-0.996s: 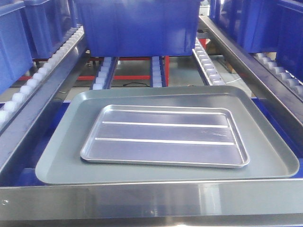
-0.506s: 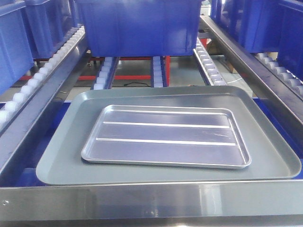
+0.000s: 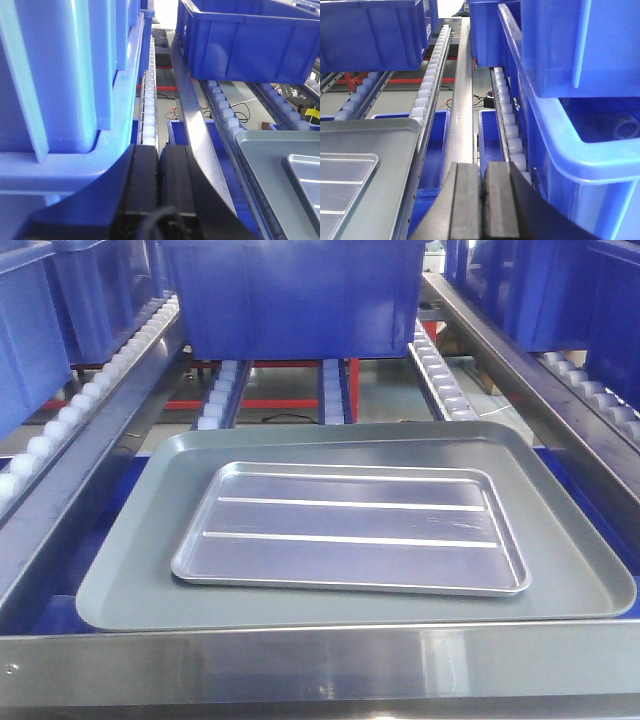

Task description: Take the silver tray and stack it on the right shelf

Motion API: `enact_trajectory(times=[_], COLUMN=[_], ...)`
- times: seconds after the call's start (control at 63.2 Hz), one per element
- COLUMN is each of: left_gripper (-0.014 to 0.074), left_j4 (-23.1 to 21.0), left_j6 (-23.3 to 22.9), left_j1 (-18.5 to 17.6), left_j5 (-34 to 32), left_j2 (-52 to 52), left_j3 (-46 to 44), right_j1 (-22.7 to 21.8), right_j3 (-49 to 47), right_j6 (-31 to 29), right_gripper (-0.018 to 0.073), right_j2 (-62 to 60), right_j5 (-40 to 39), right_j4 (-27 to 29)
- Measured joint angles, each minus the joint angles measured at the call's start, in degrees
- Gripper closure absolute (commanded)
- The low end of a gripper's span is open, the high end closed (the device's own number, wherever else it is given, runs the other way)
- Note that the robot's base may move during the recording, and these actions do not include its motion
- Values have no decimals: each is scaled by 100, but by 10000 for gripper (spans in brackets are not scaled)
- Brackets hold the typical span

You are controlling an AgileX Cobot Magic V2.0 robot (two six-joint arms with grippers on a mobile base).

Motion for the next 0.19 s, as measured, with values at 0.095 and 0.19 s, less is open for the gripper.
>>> enact_trajectory(times=[0.095,0.19], left_gripper=[687,687], left_j4=[0,0], left_j6=[0,0], left_j1=[0,0], left_j5=[0,0], left_j2=[0,0], left_j3=[0,0], right_j1=[0,0], right_j3=[0,0], right_j6=[0,0], right_gripper=[507,507], right_j2=[0,0], right_j5=[0,0], right_j4=[0,0])
